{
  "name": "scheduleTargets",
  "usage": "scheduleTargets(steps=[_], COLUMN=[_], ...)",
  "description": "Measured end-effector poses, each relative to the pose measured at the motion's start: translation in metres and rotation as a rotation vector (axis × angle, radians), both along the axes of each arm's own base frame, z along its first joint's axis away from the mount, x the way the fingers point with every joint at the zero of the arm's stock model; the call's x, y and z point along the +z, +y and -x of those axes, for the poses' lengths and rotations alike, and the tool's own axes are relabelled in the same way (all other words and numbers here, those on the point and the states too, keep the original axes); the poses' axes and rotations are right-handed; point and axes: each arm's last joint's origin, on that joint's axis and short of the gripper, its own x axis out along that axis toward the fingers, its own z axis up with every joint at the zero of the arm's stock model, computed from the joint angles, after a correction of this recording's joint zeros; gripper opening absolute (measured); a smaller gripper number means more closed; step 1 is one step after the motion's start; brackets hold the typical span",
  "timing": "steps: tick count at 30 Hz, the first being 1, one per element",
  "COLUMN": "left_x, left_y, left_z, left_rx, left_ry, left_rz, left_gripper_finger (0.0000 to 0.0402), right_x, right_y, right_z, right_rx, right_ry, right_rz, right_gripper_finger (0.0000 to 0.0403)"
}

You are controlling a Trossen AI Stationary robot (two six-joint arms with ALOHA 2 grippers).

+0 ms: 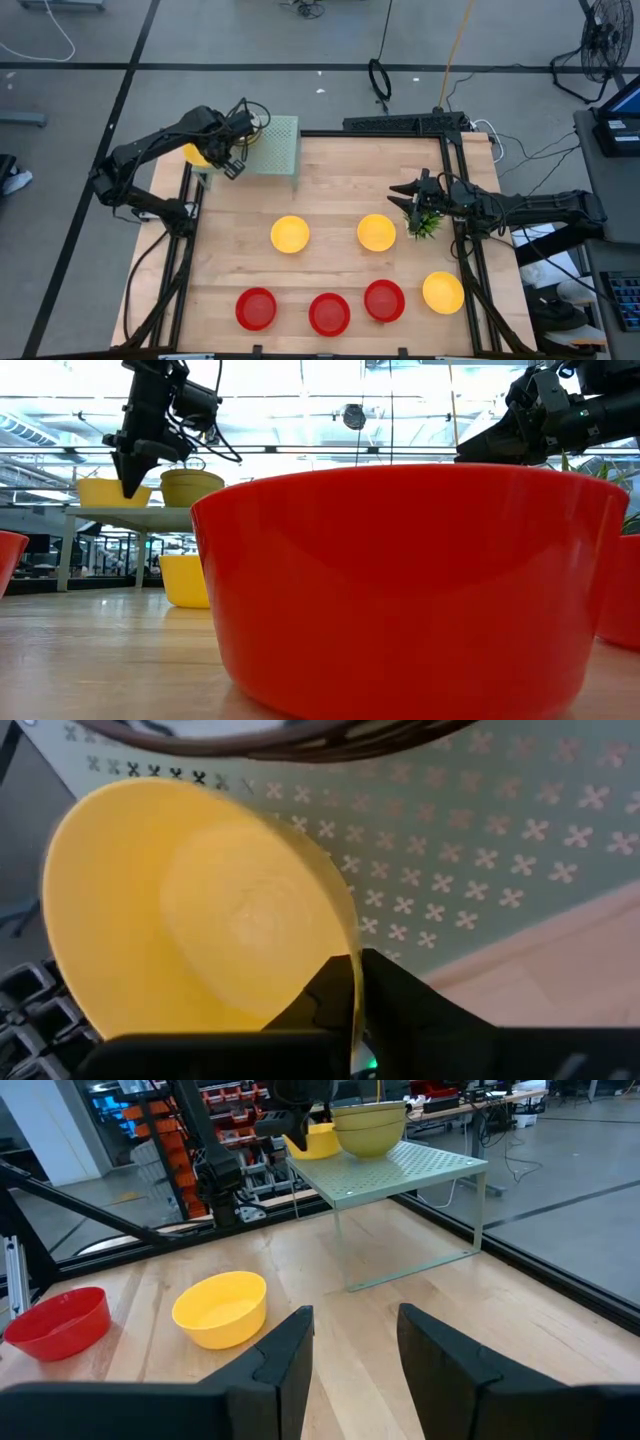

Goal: Pick & Place Mini bowls
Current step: Put the yellow bowl on the shelf, then stack the yellow bowl on the yellow bowl on the shelf

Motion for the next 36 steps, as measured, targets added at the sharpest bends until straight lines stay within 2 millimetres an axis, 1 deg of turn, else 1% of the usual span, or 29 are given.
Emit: scheduleTargets(steps=[5, 10, 13, 16, 25, 28, 31, 36], left_x=[0.0, 0.002, 0.01, 0.02, 0.055, 0.062, 0.062, 0.061], left_y=[-0.001, -0.005, -0.007, -0.008, -0.017, -0.025, -0.038, -0.068], left_z=[-0.001, -0.001, 0.001, -0.001, -0.008, -0.013, -0.021, -0.046], left_rx=[-0.008, -0.023, -0.026, -0.023, -0.038, -0.05, -0.069, -0.212], left_ry=[0.0, 0.02, 0.039, -0.003, -0.15, -0.225, -0.283, -0.382], left_rz=[0.0, 0.016, 0.023, -0.002, -0.064, -0.039, 0.028, 0.076], left_gripper_finger=[0.0073, 0.0106, 0.0123, 0.0132, 0.0136, 0.0136, 0.0136, 0.0136], right_x=[0.0, 0.0, 0.0, 0.0, 0.0, 0.0, 0.0, 0.0], right_y=[0.0, 0.0, 0.0, 0.0, 0.0, 0.0, 0.0, 0.0], right_z=[0.0, 0.0, 0.0, 0.0, 0.0, 0.0, 0.0, 0.0], right_rx=[0.0, 0.0, 0.0, 0.0, 0.001, 0.001, 0.001, 0.001], right_ry=[0.0, 0.0, 0.0, 0.0, 0.0, 0.0, 0.0, 0.0], right_rz=[0.0, 0.0, 0.0, 0.0, 0.0, 0.0, 0.0, 0.0], right_gripper_finger=[0.0137, 0.0137, 0.0137, 0.0137, 0.0137, 0.0137, 0.0137, 0.0137])
